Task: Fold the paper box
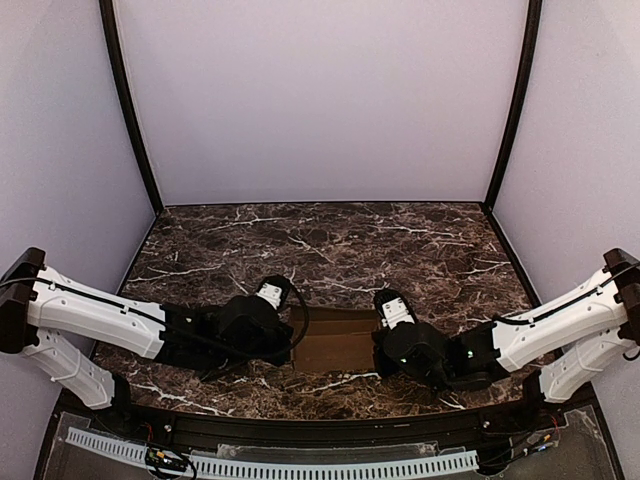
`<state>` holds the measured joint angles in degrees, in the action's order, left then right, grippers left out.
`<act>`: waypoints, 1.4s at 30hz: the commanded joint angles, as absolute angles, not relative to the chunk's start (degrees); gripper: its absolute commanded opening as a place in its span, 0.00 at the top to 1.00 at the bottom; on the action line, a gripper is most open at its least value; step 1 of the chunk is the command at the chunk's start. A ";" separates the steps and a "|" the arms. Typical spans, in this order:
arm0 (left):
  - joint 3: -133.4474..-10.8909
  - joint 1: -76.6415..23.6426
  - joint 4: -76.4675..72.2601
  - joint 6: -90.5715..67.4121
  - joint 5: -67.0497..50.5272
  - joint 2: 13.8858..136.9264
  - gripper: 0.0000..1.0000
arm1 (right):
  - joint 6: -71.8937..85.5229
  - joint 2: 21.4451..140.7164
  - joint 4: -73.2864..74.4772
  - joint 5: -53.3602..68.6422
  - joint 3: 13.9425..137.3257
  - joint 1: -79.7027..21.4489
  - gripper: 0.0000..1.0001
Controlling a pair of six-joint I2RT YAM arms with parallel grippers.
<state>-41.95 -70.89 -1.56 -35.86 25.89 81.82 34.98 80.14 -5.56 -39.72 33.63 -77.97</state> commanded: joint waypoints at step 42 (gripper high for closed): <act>-33.82 -72.77 -6.32 -41.18 25.13 87.01 0.99 | 44.46 77.74 3.04 -40.66 33.01 -84.47 0.57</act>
